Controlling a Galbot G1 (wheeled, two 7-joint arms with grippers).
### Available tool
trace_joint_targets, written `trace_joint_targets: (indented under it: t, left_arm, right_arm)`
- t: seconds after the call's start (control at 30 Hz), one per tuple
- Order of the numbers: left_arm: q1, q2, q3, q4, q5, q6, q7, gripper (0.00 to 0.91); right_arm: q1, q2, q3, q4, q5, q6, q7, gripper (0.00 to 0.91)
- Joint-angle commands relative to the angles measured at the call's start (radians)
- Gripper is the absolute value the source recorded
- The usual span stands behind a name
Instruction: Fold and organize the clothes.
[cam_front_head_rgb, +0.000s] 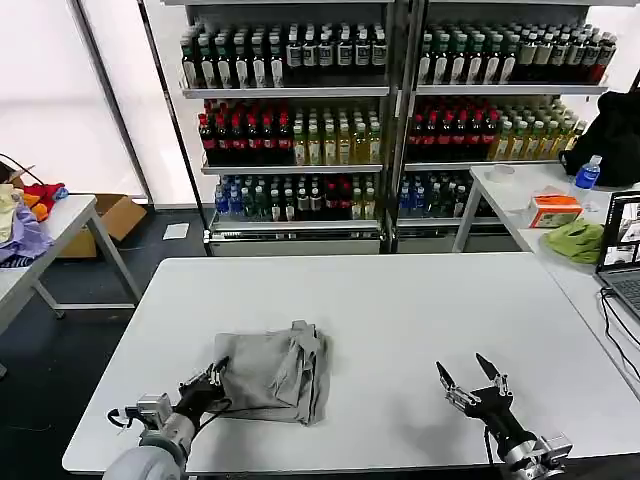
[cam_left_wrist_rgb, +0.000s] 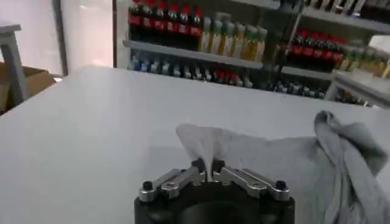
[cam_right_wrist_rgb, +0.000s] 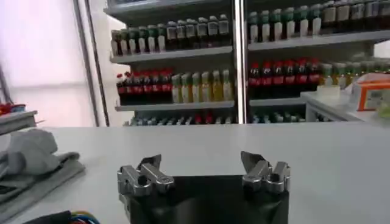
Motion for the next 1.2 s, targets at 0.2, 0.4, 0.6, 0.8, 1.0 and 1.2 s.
trace_joint_targets:
  t: [0.2,0.4,0.6,0.8,1.0,1.2]
  left_arm:
    - [0.020,0.210,-0.511,-0.090,-0.584,0.092,-0.001,0.020]
    - [0.049,0.403,-0.588,0.002,-0.638,0.092,0.001,0.020]
    - [0.020,0.452,-0.524,-0.033,-0.630,0.093,-0.022,0.020]
    - [-0.065,0.309,-0.261,-0.215,-0.639,0.091,-0.091,0.020]
    - [-0.104,0.126,0.215,-0.140,-0.437,0.090,-0.118,0.030]
    - [-0.240,-0.014,0.487,-0.014,-0.484,0.089,-0.246,0.030]
  right_arm:
    - [0.006,-0.011,0.037,-0.013,0.026,0.001,0.007,0.907]
    - [0.008,-0.013,0.036,-0.006,0.031,0.001,0.009,0.907]
    - [-0.010,-0.012,0.043,0.009,0.035,0.003,0.010,0.907]
    - [-0.031,-0.006,0.034,0.004,0.005,0.012,0.011,0.907]
    - [-0.044,0.001,0.043,0.041,0.003,0.007,0.016,0.907]
    - [-0.055,0.010,0.045,0.064,0.006,-0.002,0.020,0.907]
